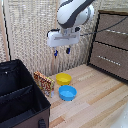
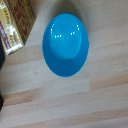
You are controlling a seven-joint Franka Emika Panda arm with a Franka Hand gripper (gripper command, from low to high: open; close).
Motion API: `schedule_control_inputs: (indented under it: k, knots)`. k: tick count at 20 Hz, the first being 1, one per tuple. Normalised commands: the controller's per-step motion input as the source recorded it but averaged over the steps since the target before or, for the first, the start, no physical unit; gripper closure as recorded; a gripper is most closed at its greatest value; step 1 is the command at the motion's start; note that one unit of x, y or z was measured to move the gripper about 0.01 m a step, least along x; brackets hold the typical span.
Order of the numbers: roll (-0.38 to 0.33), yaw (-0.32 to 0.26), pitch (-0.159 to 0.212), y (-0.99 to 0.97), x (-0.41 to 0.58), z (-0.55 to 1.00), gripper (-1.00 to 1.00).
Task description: With caution, bring your gripper towards the upper drawer's hold. Grasp the drawer hold tightly with your gripper tool. Pull the drawer in your direction to reveal the contents of the top drawer.
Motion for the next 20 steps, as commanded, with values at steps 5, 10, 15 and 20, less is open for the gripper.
schedule_control_inputs:
  k: [5, 10, 15, 20]
  knots:
    - [-0.367, 0.085, 0.031, 0.10, 0.134, 0.09, -1.00]
    - [-0.375, 0.088, 0.028, 0.10, 0.145, 0.10, -1.00]
    - [-0.370, 0.103, 0.012, 0.06, 0.144, 0.13, -1.00]
    - [-0.342, 0.128, 0.000, 0.01, 0.165, 0.18, -1.00]
